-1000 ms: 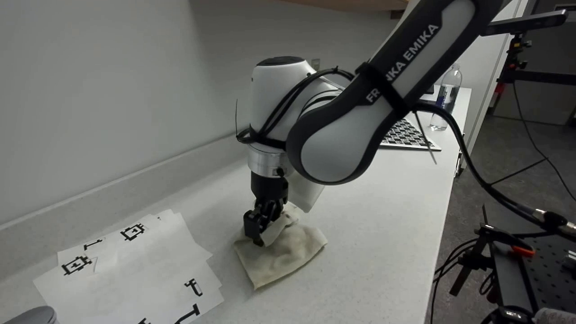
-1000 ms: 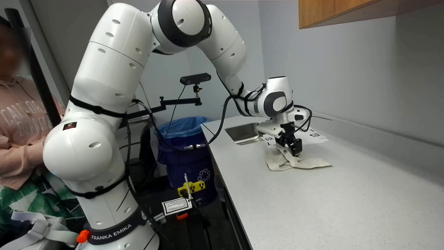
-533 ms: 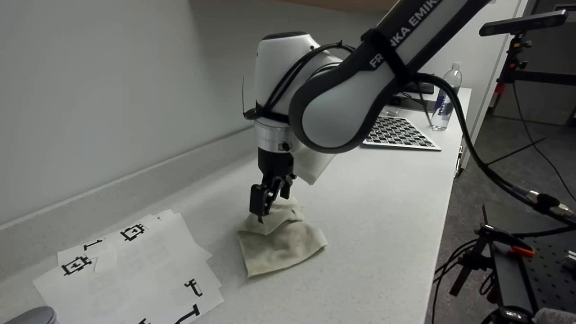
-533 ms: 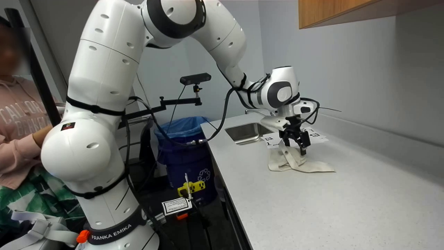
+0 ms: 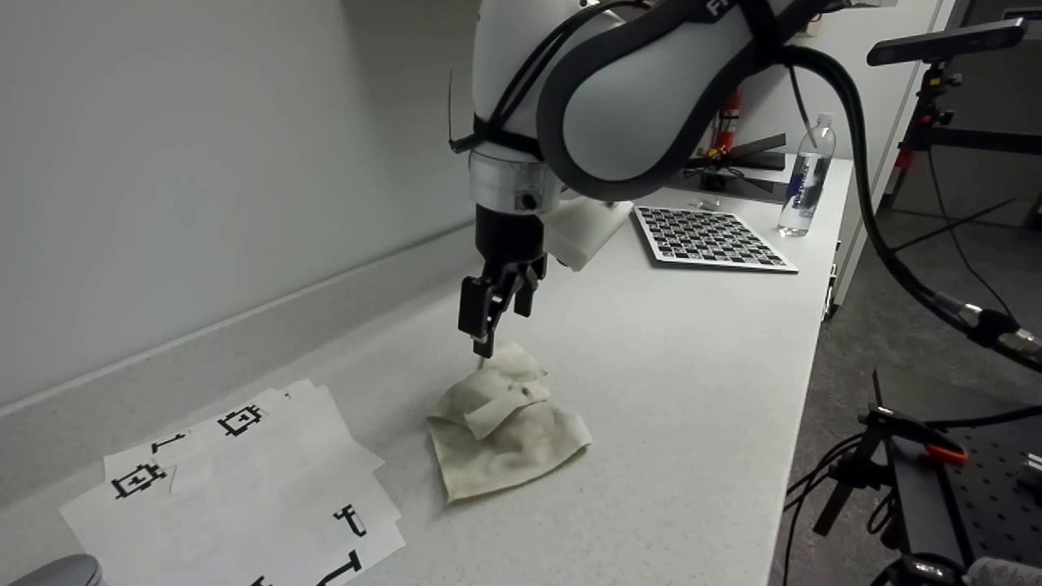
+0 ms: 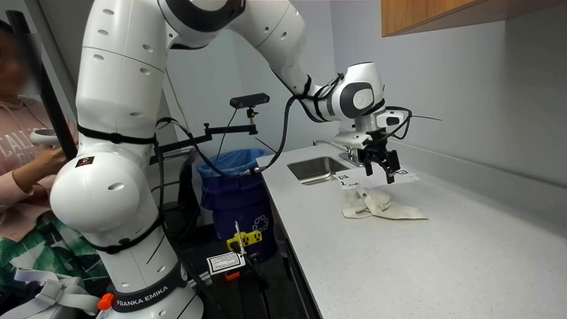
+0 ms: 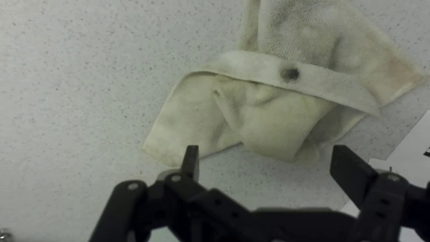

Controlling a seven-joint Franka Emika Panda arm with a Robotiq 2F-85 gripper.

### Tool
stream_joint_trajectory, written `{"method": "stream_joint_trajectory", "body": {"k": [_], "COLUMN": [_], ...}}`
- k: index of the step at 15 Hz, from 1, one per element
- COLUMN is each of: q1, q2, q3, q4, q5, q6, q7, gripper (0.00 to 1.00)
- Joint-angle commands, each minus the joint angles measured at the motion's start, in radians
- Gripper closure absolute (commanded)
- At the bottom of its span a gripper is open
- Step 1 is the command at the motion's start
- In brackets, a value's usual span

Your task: Use the towel to wipe the counter.

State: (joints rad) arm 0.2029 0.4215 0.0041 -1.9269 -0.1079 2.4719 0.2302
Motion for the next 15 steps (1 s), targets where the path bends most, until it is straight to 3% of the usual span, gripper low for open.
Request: {"method": "stream_joint_trajectory", "body": {"k": [1,15], "q1": [-0.022,-0.083], "q2": [-0.101,-0.377], "q3": [0.008,-0.002], "q4": [-0.105,-0.376], "q5": [0.002,-0.054], "q6": [-0.006,-0.047], "q7": [-0.011,0.011], "gripper": [0.00,0.00]}}
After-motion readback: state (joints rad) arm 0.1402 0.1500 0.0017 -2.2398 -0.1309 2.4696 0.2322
